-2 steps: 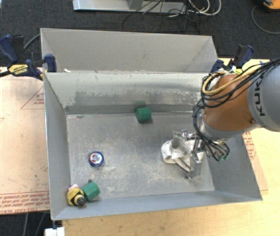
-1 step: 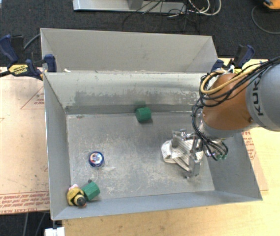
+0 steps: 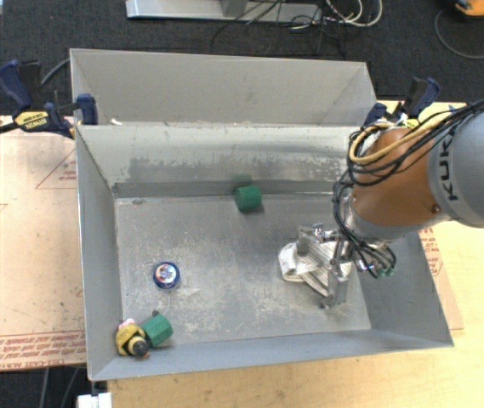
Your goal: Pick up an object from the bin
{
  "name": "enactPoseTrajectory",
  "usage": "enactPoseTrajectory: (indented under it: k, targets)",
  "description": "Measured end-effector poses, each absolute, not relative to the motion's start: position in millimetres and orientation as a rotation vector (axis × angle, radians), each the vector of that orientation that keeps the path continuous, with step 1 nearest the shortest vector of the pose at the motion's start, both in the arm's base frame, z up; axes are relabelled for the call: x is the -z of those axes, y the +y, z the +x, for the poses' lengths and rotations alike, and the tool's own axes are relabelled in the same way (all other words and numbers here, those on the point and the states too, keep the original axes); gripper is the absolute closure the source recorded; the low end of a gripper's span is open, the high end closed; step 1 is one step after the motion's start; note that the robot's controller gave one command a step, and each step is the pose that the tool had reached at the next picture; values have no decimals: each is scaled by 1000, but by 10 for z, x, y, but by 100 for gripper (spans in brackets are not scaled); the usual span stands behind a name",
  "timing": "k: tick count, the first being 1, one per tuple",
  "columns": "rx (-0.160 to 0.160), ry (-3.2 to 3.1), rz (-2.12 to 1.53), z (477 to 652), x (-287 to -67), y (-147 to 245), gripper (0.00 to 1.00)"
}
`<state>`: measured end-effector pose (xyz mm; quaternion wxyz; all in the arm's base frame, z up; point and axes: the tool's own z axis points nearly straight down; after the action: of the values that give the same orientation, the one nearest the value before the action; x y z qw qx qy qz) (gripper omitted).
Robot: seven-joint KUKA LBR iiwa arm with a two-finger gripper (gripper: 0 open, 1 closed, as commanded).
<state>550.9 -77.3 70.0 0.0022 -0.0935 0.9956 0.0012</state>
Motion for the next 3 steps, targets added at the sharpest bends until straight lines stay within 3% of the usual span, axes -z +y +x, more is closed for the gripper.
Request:
enactPoseTrajectory:
  k: [1,3]
  targets:
    - [-5,3125,-281,5539,-706,-745,100]
    - [-7,3130,-283,5527,-739,-741,100]
